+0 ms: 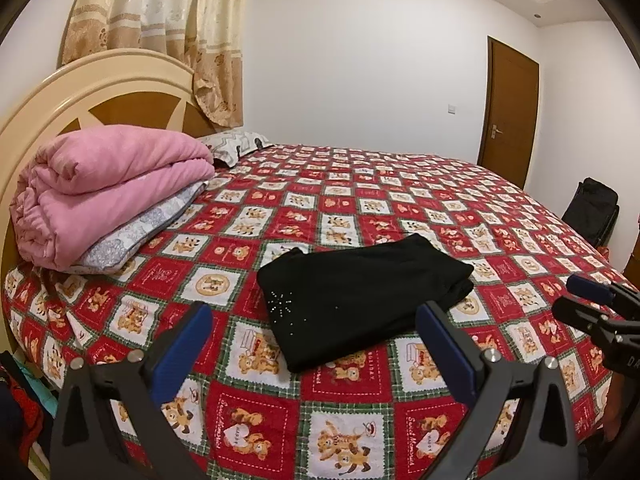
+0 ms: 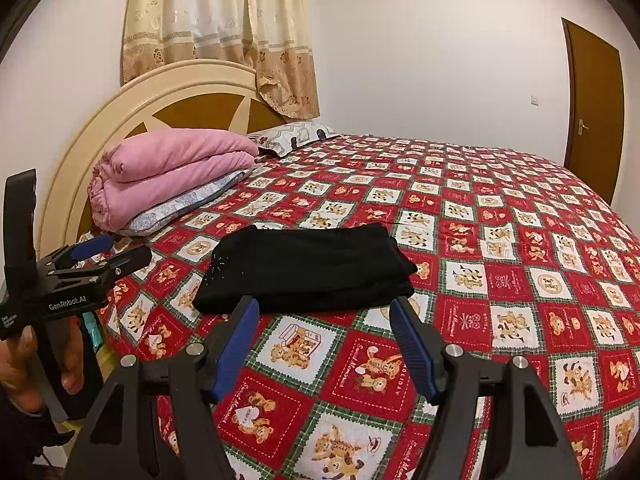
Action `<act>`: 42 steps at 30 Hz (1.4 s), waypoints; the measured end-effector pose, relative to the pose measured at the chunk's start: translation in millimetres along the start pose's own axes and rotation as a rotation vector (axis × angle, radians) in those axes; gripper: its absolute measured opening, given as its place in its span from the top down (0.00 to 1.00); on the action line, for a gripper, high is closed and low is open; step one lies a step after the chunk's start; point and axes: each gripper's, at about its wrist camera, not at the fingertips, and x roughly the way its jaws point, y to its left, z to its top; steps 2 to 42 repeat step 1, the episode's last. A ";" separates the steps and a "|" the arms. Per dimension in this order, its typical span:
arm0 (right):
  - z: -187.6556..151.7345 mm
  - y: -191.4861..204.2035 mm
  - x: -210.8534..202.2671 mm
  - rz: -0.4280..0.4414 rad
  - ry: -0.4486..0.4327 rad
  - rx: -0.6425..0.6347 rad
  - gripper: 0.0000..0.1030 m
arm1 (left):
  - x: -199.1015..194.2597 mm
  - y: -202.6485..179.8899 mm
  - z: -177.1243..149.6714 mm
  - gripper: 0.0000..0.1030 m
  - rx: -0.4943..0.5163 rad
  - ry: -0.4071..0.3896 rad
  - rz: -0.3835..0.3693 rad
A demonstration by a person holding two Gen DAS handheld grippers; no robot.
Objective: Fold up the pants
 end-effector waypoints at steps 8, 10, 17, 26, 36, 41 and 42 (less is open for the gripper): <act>-0.2 -0.2 0.0 0.000 0.001 0.001 0.33 | 0.1 -0.7 0.1 0.00 0.001 -0.001 -0.002; -0.2 -0.2 0.0 0.000 0.001 0.001 0.33 | 0.1 -0.7 0.1 0.00 0.001 -0.001 -0.002; -0.2 -0.2 0.0 0.000 0.001 0.001 0.33 | 0.1 -0.7 0.1 0.00 0.001 -0.001 -0.002; -0.2 -0.2 0.0 0.000 0.001 0.001 0.33 | 0.1 -0.7 0.1 0.00 0.001 -0.001 -0.002; -0.2 -0.2 0.0 0.000 0.001 0.001 0.33 | 0.1 -0.7 0.1 0.00 0.001 -0.001 -0.002; -0.2 -0.2 0.0 0.000 0.001 0.001 0.33 | 0.1 -0.7 0.1 0.00 0.001 -0.001 -0.002; -0.2 -0.2 0.0 0.000 0.001 0.001 0.33 | 0.1 -0.7 0.1 0.00 0.001 -0.001 -0.002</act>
